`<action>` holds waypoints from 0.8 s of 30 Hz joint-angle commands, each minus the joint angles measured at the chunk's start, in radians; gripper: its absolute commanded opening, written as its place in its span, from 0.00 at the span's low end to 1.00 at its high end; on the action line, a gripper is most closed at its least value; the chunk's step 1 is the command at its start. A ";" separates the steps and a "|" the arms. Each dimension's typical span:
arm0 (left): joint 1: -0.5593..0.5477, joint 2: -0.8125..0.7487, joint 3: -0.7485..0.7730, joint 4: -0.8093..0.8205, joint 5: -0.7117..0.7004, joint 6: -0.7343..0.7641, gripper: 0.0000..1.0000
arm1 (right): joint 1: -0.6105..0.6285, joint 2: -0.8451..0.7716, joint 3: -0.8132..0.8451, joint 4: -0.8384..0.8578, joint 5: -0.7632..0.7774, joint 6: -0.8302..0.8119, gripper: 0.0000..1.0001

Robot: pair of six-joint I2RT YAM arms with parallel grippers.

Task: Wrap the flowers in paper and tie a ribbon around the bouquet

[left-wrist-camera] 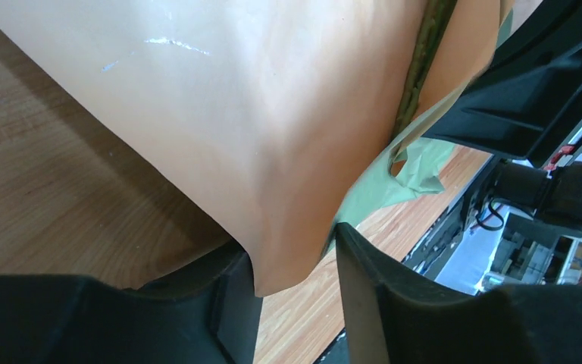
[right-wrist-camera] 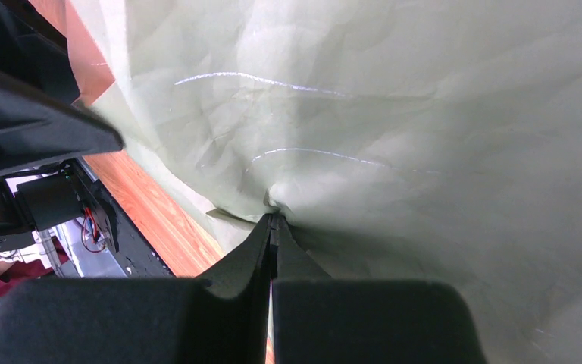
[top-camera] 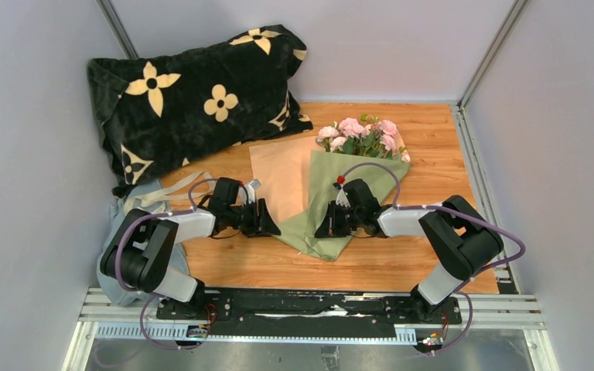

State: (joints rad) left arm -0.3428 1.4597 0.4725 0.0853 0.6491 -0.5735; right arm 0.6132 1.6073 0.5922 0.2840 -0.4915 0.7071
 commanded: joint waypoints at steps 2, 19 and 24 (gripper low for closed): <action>0.018 0.042 0.005 -0.067 -0.109 0.062 0.42 | 0.005 0.042 -0.027 -0.109 0.107 -0.042 0.00; -0.120 -0.089 0.209 -0.324 -0.097 0.304 0.00 | 0.006 0.084 -0.028 -0.092 0.122 -0.008 0.00; -0.272 -0.090 0.334 -0.450 -0.154 0.484 0.00 | 0.006 0.099 -0.043 -0.044 0.122 0.015 0.00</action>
State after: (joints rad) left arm -0.5243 1.3857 0.7341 -0.2230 0.5465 -0.2687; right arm 0.6128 1.6375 0.5953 0.3260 -0.5137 0.7364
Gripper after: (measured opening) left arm 0.008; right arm 0.004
